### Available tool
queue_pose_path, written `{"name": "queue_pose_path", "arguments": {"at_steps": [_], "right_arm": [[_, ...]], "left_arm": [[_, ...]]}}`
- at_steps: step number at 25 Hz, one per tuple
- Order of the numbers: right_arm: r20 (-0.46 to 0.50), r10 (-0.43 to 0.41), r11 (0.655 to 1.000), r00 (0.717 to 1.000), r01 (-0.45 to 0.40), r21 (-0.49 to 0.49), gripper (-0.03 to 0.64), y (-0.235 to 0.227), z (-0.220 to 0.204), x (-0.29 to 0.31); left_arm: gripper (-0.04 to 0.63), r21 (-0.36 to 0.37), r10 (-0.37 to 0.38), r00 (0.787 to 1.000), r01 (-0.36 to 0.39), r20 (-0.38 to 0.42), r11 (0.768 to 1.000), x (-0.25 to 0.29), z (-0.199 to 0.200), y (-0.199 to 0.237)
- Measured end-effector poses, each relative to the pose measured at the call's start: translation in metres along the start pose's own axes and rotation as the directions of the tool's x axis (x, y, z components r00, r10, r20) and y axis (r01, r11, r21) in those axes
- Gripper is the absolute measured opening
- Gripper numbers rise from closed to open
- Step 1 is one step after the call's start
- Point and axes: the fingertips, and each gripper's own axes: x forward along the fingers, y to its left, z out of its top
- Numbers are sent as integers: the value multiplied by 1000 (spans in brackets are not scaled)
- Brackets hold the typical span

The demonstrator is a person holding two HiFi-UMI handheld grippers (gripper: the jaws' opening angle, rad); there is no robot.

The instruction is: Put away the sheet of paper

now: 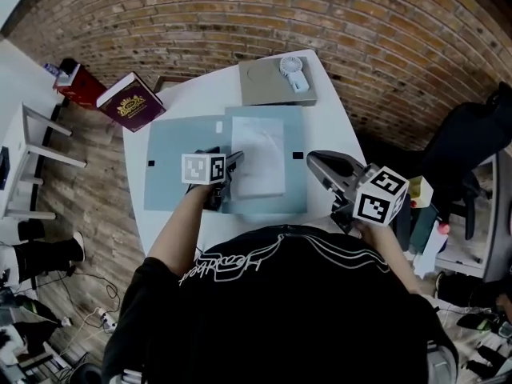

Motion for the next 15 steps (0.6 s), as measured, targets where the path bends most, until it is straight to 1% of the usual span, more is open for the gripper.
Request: {"name": "queue_pose_path", "arguments": {"at_steps": [3,5,6,7,8,9,12,13,15], "right_arm": [[-9,16,1000,1000,-17,-21,3,6,2,-1],[-14,33,999,999,-34,-43,3,11,4,1],[-14,43,998,999,-44,-51,3,13,5,3],[-13,54,997,998,-55,-57,3,15,5,4],[-11,65,996,998,-66,-61,3,17,6,5],[-9,76,995,997,-76,-63,3,19,7,7],[-3,100,993,995,-100,-67,3,27,10,11],[-3,106,992,994,-106,-73,2,30,12,12],[-4,118,988,993,-118,-96,3,36,15,13]], "left_arm": [[342,-18,-7,999,8,40,1000,-24,4,-5],[338,-18,-18,996,20,92,1000,-48,13,-12],[321,-20,-33,991,36,128,999,-61,19,-17],[275,-21,-54,984,58,167,998,-74,25,-25],[224,-16,-77,975,82,208,996,-87,32,-34],[187,-1,-100,964,103,248,995,-101,39,-44],[82,62,-172,922,160,348,985,-138,54,-80],[64,82,-201,905,184,376,980,-149,58,-93],[52,121,-264,870,235,417,964,-170,64,-120]]}}
